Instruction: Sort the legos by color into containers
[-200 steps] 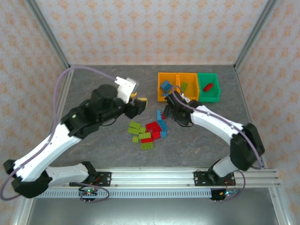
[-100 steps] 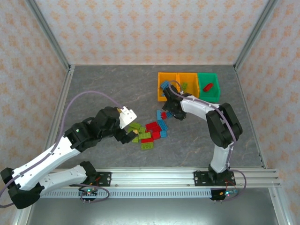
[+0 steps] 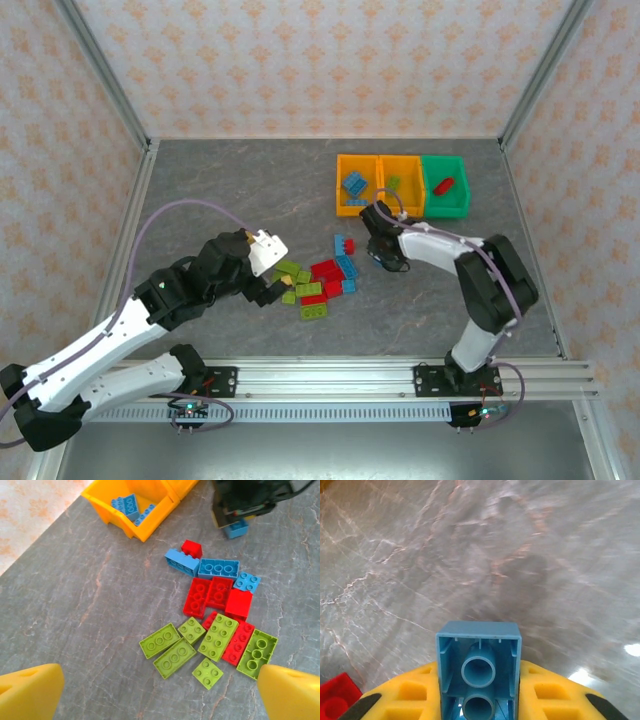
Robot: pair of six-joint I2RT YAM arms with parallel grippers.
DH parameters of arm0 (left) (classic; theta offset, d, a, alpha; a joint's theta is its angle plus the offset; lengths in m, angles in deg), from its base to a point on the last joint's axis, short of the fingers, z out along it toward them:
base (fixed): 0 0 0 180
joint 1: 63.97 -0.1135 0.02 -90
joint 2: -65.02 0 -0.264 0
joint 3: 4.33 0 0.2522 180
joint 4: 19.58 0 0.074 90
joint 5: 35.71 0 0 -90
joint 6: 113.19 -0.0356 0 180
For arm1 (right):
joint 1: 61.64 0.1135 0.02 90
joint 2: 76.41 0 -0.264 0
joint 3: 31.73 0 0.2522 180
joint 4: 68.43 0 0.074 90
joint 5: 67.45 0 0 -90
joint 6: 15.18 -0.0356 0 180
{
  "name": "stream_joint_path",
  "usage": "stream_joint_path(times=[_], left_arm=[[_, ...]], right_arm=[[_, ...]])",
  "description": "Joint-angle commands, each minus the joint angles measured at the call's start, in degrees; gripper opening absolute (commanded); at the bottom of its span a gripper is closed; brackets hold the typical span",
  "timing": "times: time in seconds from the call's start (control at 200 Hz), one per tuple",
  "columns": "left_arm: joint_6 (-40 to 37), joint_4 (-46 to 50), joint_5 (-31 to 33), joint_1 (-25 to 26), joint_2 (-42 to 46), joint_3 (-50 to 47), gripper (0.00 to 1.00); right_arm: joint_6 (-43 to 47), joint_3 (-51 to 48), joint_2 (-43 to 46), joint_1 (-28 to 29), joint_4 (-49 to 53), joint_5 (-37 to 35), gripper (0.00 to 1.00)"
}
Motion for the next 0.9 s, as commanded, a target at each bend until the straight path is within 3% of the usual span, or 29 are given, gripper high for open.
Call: stream_joint_path(times=[0.0, 0.14, 0.22, 0.295, 0.475, 0.611, 0.696, 0.761, 0.896], left_arm=[[-0.7, -2.5, 2.8, -0.4, 1.9, -1.2, 1.0], [-0.6, -3.3, 3.7, -0.4, 2.7, -1.7, 1.0], [-0.7, -3.4, 4.0, -0.6, 2.3, -1.9, 1.0], [-0.5, -3.0, 4.0, -0.6, 1.6, -1.6, 1.0], [-0.4, -2.8, 4.8, -0.6, 1.0, -1.8, 1.0], [-0.6, -2.7, 5.9, -0.7, 1.1, -2.0, 1.0], [-0.6, -2.9, 6.5, -0.7, 1.4, -2.1, 1.0], [-0.6, -3.0, 6.6, -0.8, 1.6, -2.2, 1.0], [-0.7, -3.0, 6.2, -0.8, 1.5, -2.2, 1.0]], right_arm=[[4.8, -2.3, 10.3, 0.1, 0.1, -4.2, 0.24], [19.1, -4.0, 20.3, 0.6, -8.7, -2.2, 0.21], [27.7, -3.8, 21.1, 0.6, -15.9, 0.5, 0.21], [33.1, 1.3, 16.1, 0.5, -16.8, -2.0, 0.18], [37.3, 25.2, -5.6, -0.5, -4.5, -6.8, 0.17], [35.3, 40.5, -19.2, -2.7, 3.0, -9.6, 0.25], [34.7, 47.2, -24.2, -4.2, 6.1, -7.1, 0.38], [34.7, 50.0, -25.6, -4.7, 7.9, -5.4, 0.51], [34.2, 48.1, -21.4, -4.7, 8.6, -1.4, 0.58]])
